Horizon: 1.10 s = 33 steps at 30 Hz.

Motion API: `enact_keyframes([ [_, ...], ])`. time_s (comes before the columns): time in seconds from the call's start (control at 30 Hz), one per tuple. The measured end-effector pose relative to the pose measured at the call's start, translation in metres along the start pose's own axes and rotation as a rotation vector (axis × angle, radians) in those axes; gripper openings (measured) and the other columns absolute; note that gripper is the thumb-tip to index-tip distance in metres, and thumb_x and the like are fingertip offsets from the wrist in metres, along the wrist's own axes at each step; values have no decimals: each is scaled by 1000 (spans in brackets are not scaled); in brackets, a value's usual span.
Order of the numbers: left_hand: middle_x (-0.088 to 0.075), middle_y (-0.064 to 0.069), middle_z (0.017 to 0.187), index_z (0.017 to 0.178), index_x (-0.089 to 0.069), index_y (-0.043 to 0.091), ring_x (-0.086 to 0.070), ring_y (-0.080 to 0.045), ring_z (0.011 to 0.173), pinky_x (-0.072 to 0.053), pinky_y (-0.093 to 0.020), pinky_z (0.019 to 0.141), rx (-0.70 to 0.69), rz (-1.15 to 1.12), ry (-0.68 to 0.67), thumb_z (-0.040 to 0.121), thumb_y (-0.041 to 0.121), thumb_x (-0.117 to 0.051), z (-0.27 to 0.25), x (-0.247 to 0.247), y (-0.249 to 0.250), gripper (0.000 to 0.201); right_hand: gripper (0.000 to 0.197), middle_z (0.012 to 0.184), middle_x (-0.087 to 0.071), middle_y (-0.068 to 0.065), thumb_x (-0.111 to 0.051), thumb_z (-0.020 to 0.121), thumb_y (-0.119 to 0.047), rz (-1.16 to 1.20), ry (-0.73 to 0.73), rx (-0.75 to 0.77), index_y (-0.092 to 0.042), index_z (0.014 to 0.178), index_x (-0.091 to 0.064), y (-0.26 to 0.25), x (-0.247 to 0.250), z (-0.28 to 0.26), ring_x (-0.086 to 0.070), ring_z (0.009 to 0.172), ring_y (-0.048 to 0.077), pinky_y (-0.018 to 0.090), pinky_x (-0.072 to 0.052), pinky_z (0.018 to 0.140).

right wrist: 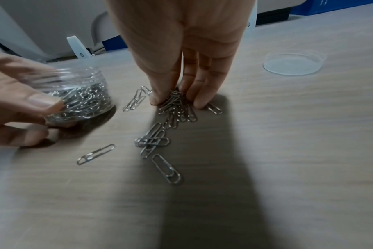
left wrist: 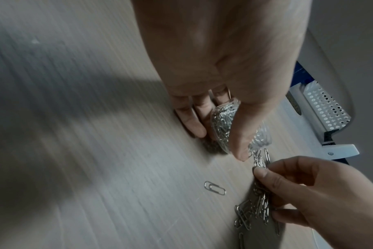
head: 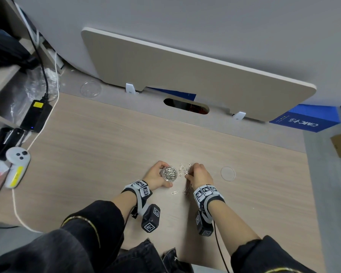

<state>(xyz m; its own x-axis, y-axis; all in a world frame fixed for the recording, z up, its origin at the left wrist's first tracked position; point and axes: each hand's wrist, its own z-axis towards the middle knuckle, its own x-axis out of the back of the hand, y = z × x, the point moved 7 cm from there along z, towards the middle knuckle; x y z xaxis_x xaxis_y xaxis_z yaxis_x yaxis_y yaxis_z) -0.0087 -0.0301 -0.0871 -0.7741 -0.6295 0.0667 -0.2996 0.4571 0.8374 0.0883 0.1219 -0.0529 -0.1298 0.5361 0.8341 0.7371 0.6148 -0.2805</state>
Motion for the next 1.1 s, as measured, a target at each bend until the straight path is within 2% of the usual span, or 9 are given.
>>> enact_keyframes([
  [0.13,-56,-3,103,97,-51,23,-55,-16,93,-45,-27,86,-5,-6,-6,46,-5,-84,0,0,-1,67,21,112,-56,8,-63,88,-26,-7,0,27,-13,103,-56,-1,-1,2,-58,102,31,35,-46,81],
  [0.4,-56,-2,104,99,-51,21,-55,-14,95,-44,-26,88,4,7,0,48,-8,-84,1,1,-1,66,20,111,-57,10,-59,91,-25,-55,-17,44,-10,103,-57,-4,-5,5,-60,101,33,37,-48,83],
  [0.5,-56,-3,106,96,-52,26,-55,-17,99,-45,-32,93,3,2,1,43,0,-85,0,0,-1,67,17,110,-59,10,-59,90,-24,-20,-32,50,-10,101,-59,-2,-5,4,-60,101,32,36,-47,83],
  [0.57,-56,-3,105,96,-52,25,-56,-17,98,-45,-33,93,5,2,3,43,-1,-85,0,0,0,67,15,107,-62,9,-61,89,-25,38,-33,34,-12,97,-61,1,-1,4,-60,100,30,34,-46,83],
  [0.67,-55,-3,105,101,-51,18,-55,-15,95,-45,-29,89,4,7,0,49,-8,-83,-1,0,2,67,15,96,-66,8,-66,86,-26,156,-22,54,-12,88,-61,-4,11,5,-60,91,27,33,-47,80],
  [0.8,-54,-5,104,101,-50,17,-54,-15,90,-46,-22,77,-12,-18,-5,49,-8,-82,-5,0,5,66,14,78,-60,1,-70,82,-19,278,-46,177,-18,79,-56,-35,21,-4,-55,75,19,29,-44,73],
  [0.87,-54,-5,104,103,-50,16,-54,-12,86,-47,-19,70,-9,-31,-15,48,-7,-81,-7,0,7,67,14,81,-62,3,-70,81,-18,238,-87,245,-19,78,-56,-54,20,-8,-56,77,20,30,-44,74],
  [0.97,-54,-4,98,106,-48,10,-54,-9,80,-48,-12,63,-14,-68,-26,43,-5,-75,-10,-2,11,70,9,96,-66,10,-68,82,-19,71,-130,328,-14,84,-60,-75,15,-13,-59,91,27,33,-45,81],
  [1.1,-53,-2,97,110,-45,6,-53,-7,78,-47,-8,61,0,-53,-22,55,-20,-73,-9,-2,11,67,11,97,-68,11,-69,80,-16,62,-123,298,-9,87,-65,-85,14,-12,-61,91,26,31,-45,77],
])
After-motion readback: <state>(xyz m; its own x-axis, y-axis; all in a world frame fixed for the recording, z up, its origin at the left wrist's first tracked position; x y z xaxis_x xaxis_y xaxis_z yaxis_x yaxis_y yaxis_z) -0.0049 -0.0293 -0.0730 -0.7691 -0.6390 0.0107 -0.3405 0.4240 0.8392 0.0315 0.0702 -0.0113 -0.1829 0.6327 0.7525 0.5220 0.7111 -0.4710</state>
